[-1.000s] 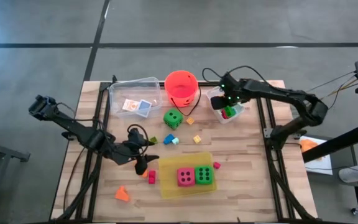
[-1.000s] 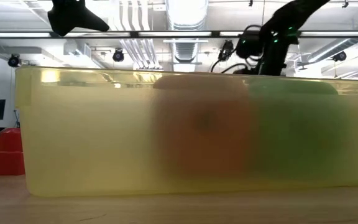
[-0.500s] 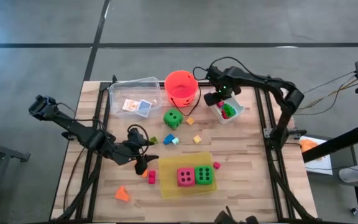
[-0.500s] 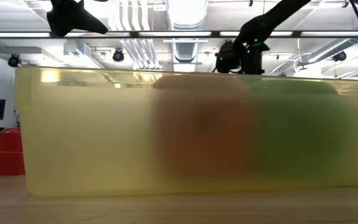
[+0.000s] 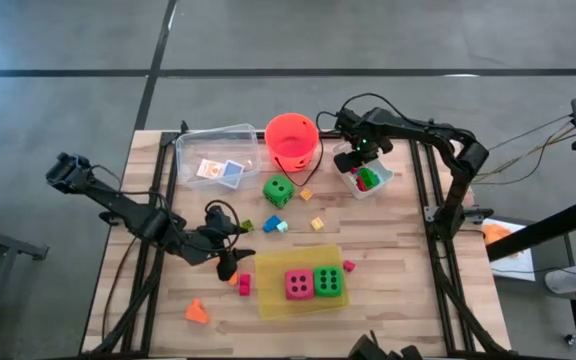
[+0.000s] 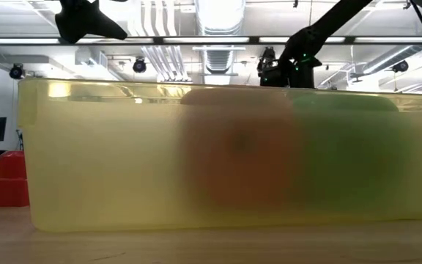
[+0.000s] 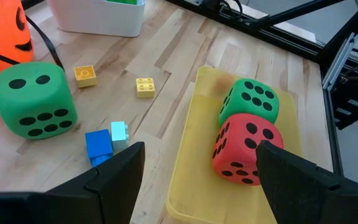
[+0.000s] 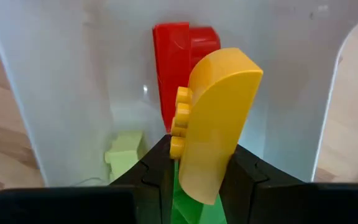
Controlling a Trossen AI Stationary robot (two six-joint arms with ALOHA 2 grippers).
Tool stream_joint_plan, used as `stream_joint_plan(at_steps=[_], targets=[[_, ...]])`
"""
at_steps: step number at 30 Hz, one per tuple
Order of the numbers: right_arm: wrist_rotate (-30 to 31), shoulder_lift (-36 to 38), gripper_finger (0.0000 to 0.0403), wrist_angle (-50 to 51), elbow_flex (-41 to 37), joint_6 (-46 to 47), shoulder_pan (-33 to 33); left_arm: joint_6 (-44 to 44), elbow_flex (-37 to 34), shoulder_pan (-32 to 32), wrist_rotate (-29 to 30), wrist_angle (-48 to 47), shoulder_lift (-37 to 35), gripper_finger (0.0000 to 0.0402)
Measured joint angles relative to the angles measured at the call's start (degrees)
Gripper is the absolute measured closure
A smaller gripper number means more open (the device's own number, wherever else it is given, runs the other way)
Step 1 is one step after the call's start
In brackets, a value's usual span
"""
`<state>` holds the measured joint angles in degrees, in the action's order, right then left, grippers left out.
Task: Pick & Place Toys
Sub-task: Put the yellow game piece into the white bin
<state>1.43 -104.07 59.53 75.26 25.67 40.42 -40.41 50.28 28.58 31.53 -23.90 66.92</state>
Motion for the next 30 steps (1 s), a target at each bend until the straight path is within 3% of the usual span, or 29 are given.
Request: stream_joint_plan(at_steps=[30], targets=[[-0.6,0.0,0.0319,-1.4,-3.3,-0.2,-0.8,-0.1,0.0,0.0,0.0,0.0,0.0,0.0105]])
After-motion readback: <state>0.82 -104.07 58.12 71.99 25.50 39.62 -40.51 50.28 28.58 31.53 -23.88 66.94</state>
